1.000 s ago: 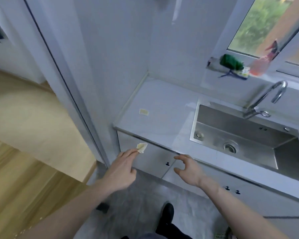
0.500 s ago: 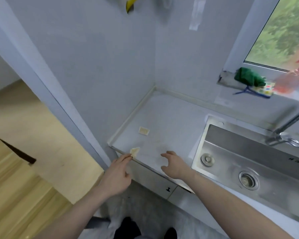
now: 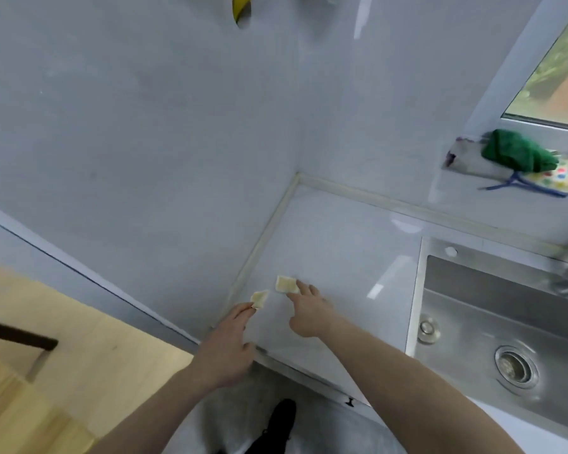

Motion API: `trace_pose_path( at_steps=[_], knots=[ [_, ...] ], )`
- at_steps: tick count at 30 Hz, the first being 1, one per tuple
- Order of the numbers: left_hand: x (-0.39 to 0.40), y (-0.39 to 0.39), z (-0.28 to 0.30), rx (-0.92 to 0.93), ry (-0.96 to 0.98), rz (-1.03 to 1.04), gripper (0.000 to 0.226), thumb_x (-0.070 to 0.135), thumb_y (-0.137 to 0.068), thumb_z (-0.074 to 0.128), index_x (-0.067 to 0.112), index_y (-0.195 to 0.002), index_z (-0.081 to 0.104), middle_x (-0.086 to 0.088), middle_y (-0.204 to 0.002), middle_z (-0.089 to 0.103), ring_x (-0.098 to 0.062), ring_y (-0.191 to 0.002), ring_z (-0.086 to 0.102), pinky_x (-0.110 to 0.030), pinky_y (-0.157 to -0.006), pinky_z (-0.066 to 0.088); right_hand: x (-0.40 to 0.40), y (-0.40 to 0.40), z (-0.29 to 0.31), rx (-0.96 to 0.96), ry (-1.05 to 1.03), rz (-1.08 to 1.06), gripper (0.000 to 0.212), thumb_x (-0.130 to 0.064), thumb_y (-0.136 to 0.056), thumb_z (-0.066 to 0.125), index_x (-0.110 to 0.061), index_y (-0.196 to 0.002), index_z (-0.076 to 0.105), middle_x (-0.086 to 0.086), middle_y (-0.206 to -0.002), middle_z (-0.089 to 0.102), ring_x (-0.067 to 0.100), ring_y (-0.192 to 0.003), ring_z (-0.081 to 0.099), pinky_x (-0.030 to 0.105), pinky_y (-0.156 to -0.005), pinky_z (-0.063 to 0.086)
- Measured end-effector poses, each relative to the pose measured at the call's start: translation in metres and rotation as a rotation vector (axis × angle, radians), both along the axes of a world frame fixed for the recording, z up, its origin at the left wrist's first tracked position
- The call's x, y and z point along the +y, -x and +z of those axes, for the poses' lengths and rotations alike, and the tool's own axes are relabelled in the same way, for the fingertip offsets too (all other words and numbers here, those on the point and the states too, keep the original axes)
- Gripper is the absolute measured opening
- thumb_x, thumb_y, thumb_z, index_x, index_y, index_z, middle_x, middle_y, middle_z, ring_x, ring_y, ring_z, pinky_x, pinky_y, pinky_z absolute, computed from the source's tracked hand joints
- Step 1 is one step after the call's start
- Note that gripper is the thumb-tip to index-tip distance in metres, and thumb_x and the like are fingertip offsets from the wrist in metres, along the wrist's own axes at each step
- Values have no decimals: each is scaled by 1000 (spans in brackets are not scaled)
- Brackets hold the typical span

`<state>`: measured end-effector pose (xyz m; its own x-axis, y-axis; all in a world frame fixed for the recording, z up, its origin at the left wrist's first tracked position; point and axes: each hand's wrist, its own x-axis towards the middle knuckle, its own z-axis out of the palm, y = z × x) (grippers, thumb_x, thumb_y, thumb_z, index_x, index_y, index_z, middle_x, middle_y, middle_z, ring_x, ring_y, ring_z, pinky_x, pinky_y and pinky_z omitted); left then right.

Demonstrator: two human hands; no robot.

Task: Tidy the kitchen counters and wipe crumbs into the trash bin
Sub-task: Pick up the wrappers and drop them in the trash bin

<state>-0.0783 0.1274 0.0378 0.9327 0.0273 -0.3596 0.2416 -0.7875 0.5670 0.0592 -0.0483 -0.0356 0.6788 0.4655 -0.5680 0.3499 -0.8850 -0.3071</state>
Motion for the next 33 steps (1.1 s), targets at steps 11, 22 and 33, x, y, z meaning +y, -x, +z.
trace_pose_path(
  at_steps=[11, 22, 33],
  knots=[
    [37, -38, -19, 75, 40, -53, 64, 16, -92, 54, 24, -152, 36, 19, -152, 29, -6, -116, 49, -25, -95, 48, 27, -15, -36, 62, 78, -59, 77, -27, -94, 52, -9, -160, 16, 6, -168, 6, 34, -154, 7, 63, -122, 11],
    [-18, -43, -19, 5, 75, -284, 67, 16, -87, 54, 23, -152, 38, 23, -149, 29, -4, -116, 50, -19, -93, 45, -85, 81, -2, -90, -346, -505, 76, -35, -93, 60, -14, -159, 29, -1, -166, 24, 20, -152, 22, 21, -122, 14],
    [-269, 27, -12, -70, 95, -778, 69, 16, -85, 50, 26, -152, 38, 23, -155, 28, -1, -111, 52, -12, -91, 38, -317, 339, 42, -172, -356, -1167, 72, -30, -94, 64, -15, -157, 34, -13, -160, 25, 6, -151, 23, 10, -116, 10]
  ],
)
